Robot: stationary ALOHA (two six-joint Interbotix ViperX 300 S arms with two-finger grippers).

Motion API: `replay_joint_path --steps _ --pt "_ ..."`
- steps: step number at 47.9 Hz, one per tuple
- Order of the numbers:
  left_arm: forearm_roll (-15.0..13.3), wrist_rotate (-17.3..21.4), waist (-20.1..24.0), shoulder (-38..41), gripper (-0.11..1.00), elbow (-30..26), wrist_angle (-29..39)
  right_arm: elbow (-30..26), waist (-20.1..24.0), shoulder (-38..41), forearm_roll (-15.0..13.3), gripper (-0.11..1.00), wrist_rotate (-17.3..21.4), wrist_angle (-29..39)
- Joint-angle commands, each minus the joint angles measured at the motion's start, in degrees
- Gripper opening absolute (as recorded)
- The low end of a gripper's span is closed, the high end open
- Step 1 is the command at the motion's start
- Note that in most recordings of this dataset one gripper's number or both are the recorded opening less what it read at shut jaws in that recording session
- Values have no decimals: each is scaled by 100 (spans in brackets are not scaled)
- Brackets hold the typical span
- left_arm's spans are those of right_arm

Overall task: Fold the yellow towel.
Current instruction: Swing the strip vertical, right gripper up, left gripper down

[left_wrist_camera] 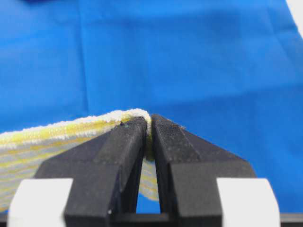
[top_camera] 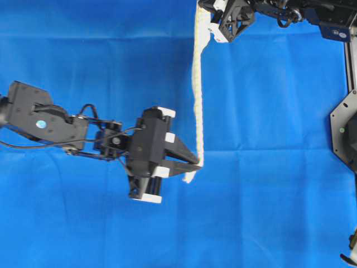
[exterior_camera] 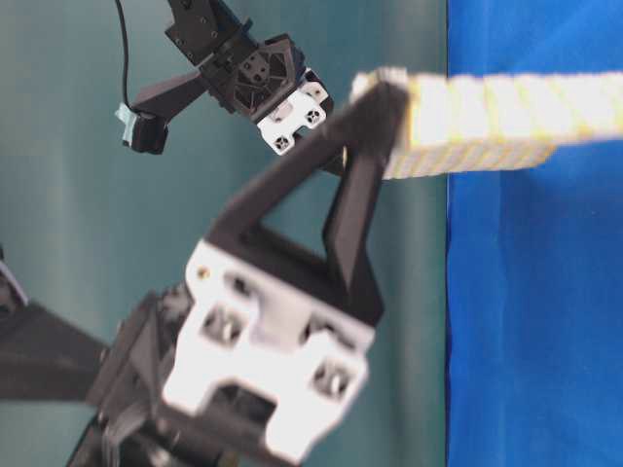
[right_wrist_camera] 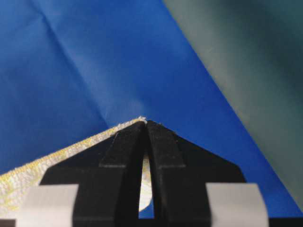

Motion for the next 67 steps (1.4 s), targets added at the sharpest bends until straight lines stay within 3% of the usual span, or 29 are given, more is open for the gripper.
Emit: replay_joint_path --steps 1,39,52,67 --pt "18 18 -149 18 4 -299 -26 -167 -62 -62 -35 2 -9 -35" --pt "26 26 -141 1055 4 -1222 -88 492 -185 -580 -53 2 18 18" --pt "-35 -70 -176 800 4 -571 -334 123 18 -88 -53 2 0 -53" --pt "-44 -677 -290 343 4 439 -958 -729 343 861 -53 2 0 -53"
